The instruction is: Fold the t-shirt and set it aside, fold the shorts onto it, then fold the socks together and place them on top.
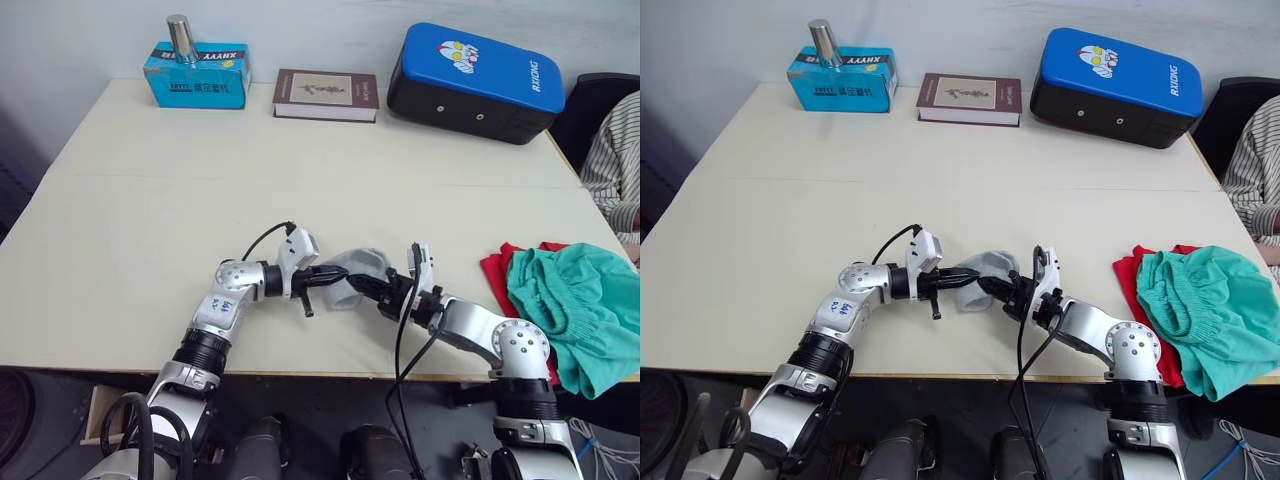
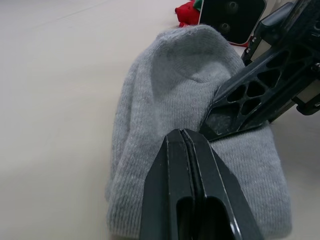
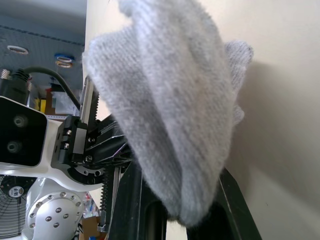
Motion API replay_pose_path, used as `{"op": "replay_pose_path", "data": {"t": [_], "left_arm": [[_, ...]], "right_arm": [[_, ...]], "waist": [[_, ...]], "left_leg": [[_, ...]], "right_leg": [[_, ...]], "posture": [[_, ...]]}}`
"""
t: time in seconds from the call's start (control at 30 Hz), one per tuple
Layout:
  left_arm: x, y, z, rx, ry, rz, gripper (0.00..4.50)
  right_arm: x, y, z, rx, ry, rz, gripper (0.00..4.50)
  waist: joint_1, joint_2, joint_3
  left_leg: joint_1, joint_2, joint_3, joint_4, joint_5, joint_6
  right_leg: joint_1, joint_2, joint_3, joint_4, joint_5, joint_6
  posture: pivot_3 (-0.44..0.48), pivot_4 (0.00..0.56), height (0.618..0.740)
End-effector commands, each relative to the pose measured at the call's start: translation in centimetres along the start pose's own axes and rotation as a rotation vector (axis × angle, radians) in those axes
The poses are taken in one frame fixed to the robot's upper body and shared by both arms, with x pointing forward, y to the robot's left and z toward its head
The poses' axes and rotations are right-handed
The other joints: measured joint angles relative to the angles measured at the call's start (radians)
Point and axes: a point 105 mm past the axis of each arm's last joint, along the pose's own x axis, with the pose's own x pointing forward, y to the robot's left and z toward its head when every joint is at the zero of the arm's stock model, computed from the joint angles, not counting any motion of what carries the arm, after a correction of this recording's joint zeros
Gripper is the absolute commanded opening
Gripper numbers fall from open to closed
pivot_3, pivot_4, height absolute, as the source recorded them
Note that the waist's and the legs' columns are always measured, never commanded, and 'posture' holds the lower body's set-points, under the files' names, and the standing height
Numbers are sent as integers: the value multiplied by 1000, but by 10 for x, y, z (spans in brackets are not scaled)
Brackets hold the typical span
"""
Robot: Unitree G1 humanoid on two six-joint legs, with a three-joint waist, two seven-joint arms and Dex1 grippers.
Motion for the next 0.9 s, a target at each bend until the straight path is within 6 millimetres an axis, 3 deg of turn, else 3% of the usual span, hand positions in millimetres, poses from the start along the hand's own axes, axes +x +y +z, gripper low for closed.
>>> {"op": "replay_pose_path", "data": {"t": [0.03,0.13,0.23,0.33,0.4,0.5,0.63,0.7,0.77,0.9], "left_arm": [[-7,1,-1,-31,-36,8,0],[-17,-6,33,-71,-231,-56,0],[-30,-18,62,-46,-368,-130,630],[-40,-30,76,4,-381,-196,1501],[-47,-38,84,23,-375,-232,2166],[-52,-51,89,35,-362,-272,3126],[-48,-60,85,18,-357,-276,4331],[-44,-61,85,8,-359,-281,4500],[-41,-62,86,11,-360,-290,4500],[-40,-58,89,21,-359,-290,4500]], "right_arm": [[-10,-7,-1,27,-31,-2,53],[-29,3,4,27,-88,40,53],[-58,17,13,23,-189,82,53],[-91,31,27,23,-334,109,53],[-123,42,45,14,-507,124,53],[-190,43,76,11,-861,73,53],[-266,17,102,79,-1248,-62,53],[-288,-5,105,121,-1353,-159,53],[-293,-26,105,165,-1372,-235,53],[-282,-66,101,252,-1330,-318,53]], "waist": [[1,0,0],[4,2,1],[10,6,4],[21,8,5],[23,9,5],[29,11,7],[31,13,8],[29,14,8],[27,14,8],[20,21,10]], "left_leg": [[0,0,0,0,0,0],[-3,-1,-1,-1,-1,0],[-10,-3,-4,-1,0,-2],[-16,-4,-4,1,1,-3],[-15,-4,-4,2,1,-3],[-15,-4,-5,3,1,-2],[-14,-4,-5,2,1,5],[-15,-4,-4,1,3,6],[-14,-5,-3,1,4,5],[-13,-4,-1,-1,8,-1]], "right_leg": [[0,0,0,0,0,0],[-2,-1,0,0,0,0],[-6,-1,-2,-2,0,0],[-7,-1,-3,-2,1,2],[-7,-1,-3,-2,1,2],[-7,-1,-3,-4,1,3],[-3,1,-2,-10,1,2],[-3,1,0,-13,1,2],[-3,1,1,-13,1,2],[-4,1,2,-11,0,0]], "posture": [[0,150,740],[0,150,740],[0,150,740],[0,150,740],[0,150,740],[0,150,740],[0,150,740],[0,150,740],[0,150,740],[0,150,740]]}}
